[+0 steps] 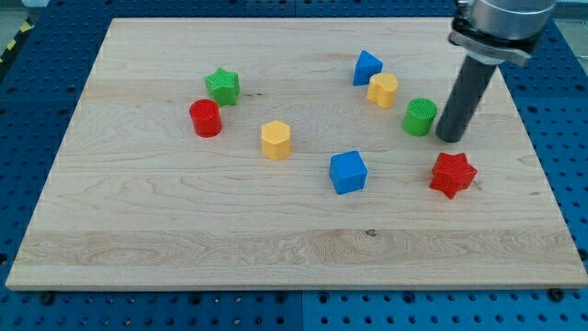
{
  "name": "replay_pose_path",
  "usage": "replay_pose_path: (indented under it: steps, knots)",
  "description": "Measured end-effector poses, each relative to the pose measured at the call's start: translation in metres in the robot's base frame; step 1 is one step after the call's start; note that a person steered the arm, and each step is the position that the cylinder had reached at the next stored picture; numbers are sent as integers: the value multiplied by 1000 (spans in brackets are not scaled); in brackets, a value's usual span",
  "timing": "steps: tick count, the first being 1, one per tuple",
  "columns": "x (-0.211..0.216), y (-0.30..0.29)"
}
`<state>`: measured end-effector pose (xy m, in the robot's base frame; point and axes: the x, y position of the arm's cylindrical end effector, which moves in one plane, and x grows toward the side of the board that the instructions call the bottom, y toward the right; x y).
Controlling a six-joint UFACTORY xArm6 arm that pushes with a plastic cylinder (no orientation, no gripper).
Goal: Push the green circle closer to the green star
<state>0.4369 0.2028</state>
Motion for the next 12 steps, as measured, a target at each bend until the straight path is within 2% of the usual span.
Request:
replay_pose_path:
  steps: [3, 4, 7, 10, 12]
  knots:
    - [-18, 11]
    - [-18, -3]
    - [-20, -97]
    - [-80, -159]
    - [-101, -185]
